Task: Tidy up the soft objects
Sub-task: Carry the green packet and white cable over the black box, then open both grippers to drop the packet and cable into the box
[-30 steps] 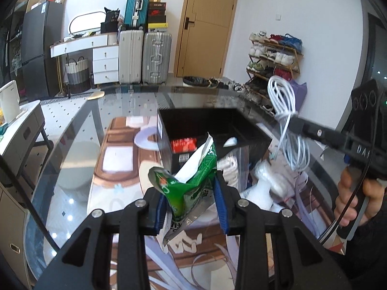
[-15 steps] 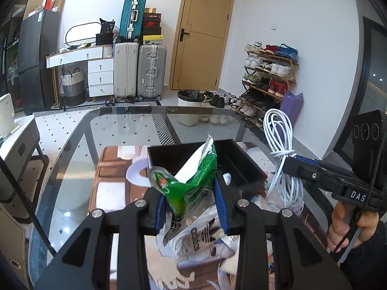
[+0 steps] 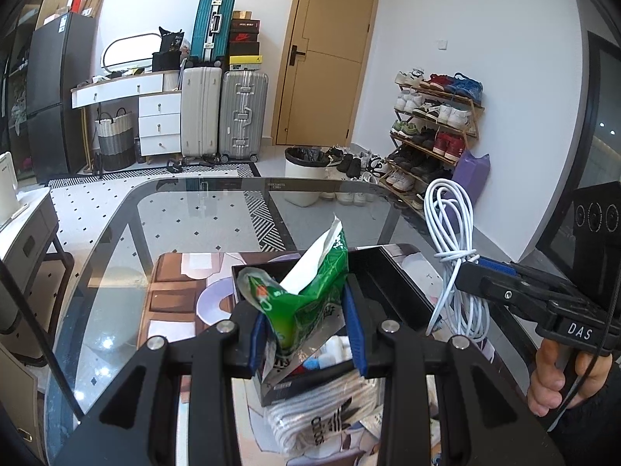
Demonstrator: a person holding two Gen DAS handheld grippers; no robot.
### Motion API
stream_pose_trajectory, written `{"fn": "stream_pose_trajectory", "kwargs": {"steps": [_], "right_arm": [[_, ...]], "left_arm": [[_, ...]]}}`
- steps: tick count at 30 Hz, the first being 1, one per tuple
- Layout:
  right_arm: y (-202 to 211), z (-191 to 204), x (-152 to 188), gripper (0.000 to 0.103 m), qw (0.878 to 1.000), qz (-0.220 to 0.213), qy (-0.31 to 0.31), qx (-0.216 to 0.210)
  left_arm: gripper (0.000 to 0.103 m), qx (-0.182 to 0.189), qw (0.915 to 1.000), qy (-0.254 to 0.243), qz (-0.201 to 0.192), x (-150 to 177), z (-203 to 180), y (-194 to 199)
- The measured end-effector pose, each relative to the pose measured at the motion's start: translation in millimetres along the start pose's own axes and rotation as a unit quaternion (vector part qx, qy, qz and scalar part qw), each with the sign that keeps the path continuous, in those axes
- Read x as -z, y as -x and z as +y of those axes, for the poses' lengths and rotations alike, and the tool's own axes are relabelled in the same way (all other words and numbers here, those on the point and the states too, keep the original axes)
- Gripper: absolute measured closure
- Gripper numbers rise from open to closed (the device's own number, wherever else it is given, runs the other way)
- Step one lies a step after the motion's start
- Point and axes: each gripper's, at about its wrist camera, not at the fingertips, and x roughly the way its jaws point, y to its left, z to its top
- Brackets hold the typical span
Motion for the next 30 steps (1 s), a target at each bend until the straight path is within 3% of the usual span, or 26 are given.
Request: {"fn": "stream_pose_trajectory", "kwargs": {"steps": [30], "right_arm": [[-53.0, -15.1, -10.9, 0.07, 0.998, 0.037, 0.034, 0.036]], "left_arm": [[0.07, -0.012, 0.9998, 0.013, 0.013, -3.4, 8.3, -45.4]]}}
